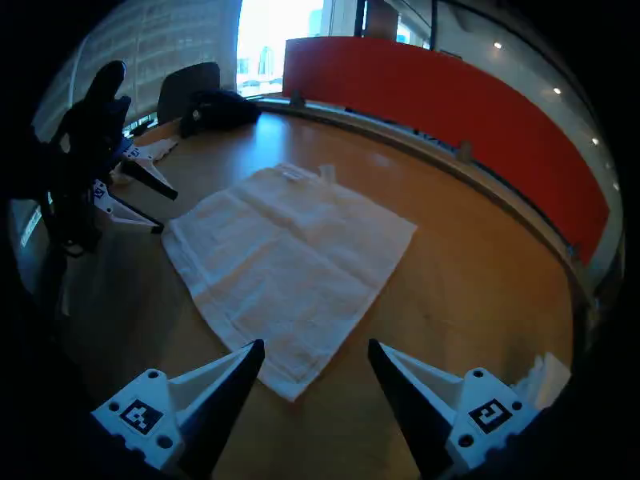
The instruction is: Fold towel
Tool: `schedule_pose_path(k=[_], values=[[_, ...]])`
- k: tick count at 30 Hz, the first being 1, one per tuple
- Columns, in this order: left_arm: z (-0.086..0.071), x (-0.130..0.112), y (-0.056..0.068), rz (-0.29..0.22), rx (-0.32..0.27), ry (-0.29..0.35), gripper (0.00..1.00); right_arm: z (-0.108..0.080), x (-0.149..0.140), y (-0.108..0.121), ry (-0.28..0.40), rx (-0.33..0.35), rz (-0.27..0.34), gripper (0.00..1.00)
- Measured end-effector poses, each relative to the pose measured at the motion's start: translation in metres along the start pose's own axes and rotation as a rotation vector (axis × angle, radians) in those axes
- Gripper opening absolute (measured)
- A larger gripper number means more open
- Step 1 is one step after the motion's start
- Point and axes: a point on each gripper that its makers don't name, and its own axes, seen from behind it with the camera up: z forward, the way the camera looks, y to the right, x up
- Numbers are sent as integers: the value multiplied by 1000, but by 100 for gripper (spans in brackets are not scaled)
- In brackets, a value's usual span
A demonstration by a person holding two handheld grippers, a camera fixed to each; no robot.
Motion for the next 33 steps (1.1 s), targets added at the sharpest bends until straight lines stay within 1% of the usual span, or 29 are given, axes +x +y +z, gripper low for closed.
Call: schedule_pose_path(k=[8,14,24,33], values=[[6,-14,9,25,-30,-44,95,4,-18,-3,-41,25,-14,100],[11,-20,10,49,-29,-67,95,8,-28,-5,-63,36,-13,100],[13,-23,14,60,-27,-71,95,12,-35,-6,-76,44,-12,99],[14,-22,14,75,-26,-72,95,13,-36,-10,-76,66,-9,92]])
